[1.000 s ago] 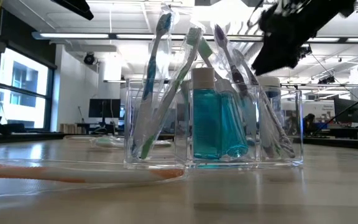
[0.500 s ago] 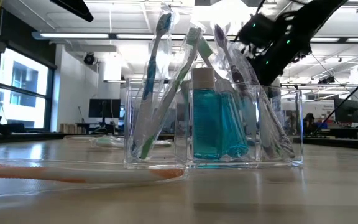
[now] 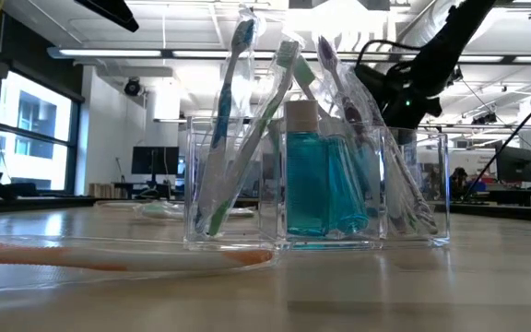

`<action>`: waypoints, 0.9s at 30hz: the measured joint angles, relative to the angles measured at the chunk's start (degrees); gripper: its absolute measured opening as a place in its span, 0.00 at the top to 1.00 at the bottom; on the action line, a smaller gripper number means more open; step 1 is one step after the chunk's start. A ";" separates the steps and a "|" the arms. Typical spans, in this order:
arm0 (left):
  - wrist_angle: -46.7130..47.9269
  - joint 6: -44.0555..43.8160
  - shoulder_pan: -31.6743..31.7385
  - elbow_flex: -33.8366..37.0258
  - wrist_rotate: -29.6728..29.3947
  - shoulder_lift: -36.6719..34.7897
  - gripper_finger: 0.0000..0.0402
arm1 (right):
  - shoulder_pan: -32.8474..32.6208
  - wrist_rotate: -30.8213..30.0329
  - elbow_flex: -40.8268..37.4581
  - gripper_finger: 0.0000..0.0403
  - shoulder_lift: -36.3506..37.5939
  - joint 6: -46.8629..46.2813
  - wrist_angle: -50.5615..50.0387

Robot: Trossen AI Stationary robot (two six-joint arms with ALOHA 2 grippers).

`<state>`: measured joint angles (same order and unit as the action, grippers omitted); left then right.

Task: Pick & Place toothbrushing station
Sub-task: Put the right blue toothbrush into the transparent organizer

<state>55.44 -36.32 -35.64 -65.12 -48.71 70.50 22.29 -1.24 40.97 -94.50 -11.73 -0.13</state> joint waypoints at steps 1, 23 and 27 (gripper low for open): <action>0.00 -0.02 0.00 0.00 -0.02 0.00 0.30 | 0.00 0.04 0.00 0.52 -0.59 0.00 0.10; -1.36 0.02 0.00 3.03 -0.30 0.00 0.30 | -0.24 -3.18 0.11 0.92 -3.36 1.46 0.05; -1.74 0.00 0.00 5.55 -0.42 0.00 0.30 | -0.29 -3.89 0.09 0.95 -3.36 1.36 -0.29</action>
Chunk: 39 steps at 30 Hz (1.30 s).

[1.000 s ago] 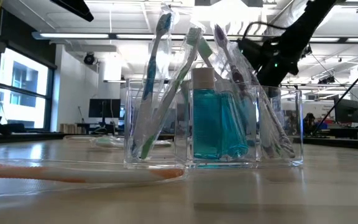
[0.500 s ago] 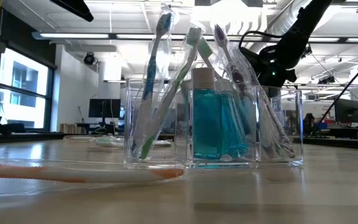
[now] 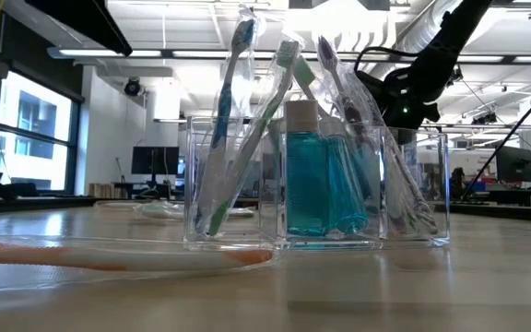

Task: Pick & Place toothbrushing station
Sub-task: Put the right blue toothbrush into the transparent organizer

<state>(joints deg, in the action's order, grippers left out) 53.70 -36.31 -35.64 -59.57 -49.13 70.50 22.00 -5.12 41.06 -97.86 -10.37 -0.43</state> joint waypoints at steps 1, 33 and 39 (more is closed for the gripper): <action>-0.25 0.01 0.00 0.31 -0.06 0.00 0.30 | -0.13 -0.77 0.00 0.95 0.00 -0.16 -0.20; -10.68 6.55 0.02 0.57 1.21 0.00 0.30 | -22.56 -32.53 -0.15 0.95 34.86 -3.54 -19.79; -12.33 6.12 0.01 0.57 1.32 0.00 0.30 | -30.23 -38.85 -0.15 0.95 41.35 -2.94 -19.95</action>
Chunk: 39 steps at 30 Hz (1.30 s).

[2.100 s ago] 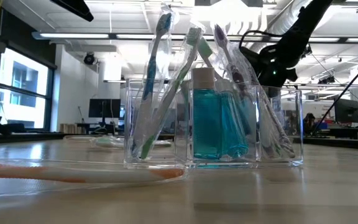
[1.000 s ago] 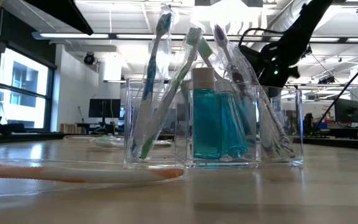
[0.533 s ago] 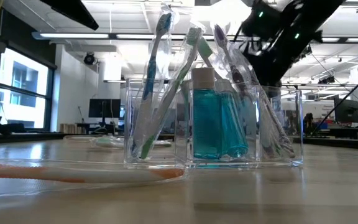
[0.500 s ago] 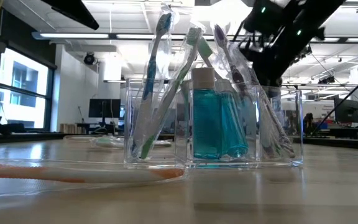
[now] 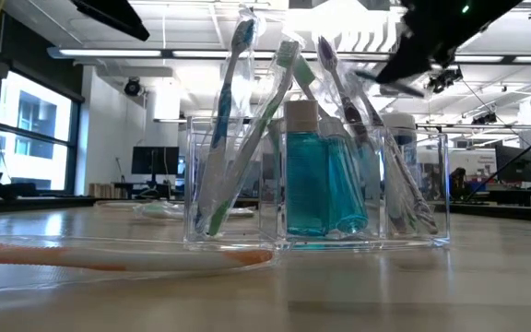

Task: Pick & Place toothbrushing station
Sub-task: Put the right blue toothbrush into the transparent organizer

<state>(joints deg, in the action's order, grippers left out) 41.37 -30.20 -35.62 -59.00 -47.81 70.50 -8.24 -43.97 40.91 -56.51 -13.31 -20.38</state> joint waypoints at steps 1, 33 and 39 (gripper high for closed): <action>-0.50 0.00 0.00 0.00 -0.02 0.00 0.30 | -1.46 -0.51 0.00 0.95 0.55 0.10 0.08; -71.91 49.52 4.17 -0.02 16.16 14.88 0.30 | -29.54 3.62 0.07 0.95 -15.03 31.67 49.47; -73.37 46.54 7.94 -0.02 22.24 14.93 0.30 | -29.70 5.60 0.07 0.95 -17.83 35.90 52.73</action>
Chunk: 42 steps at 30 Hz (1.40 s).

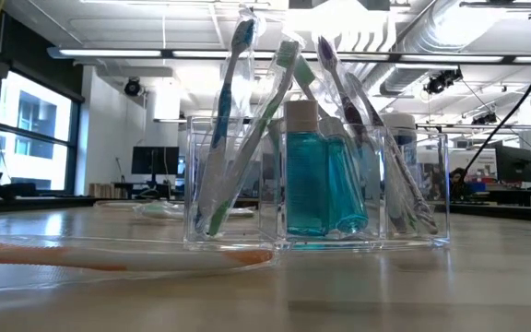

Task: Pick & Place toothbrushing station
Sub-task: Put the right blue toothbrush into the transparent organizer

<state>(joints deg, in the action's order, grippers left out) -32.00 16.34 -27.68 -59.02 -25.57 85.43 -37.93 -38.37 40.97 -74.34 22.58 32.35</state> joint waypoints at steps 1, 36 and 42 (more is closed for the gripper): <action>0.22 -0.50 0.45 0.00 0.90 0.03 0.30 | 0.02 0.05 0.00 0.95 -0.15 0.29 0.49; -5.35 -6.27 5.99 0.00 6.85 1.62 0.30 | 6.60 5.78 0.00 0.95 -0.16 -4.73 -2.06; -5.58 -6.34 6.94 0.00 7.18 1.62 0.30 | 6.60 5.75 0.00 0.95 -0.16 -4.76 -2.53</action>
<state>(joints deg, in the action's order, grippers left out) -37.58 10.00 -20.74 -59.02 -18.39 87.05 -31.33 -32.62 40.97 -74.50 17.82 29.82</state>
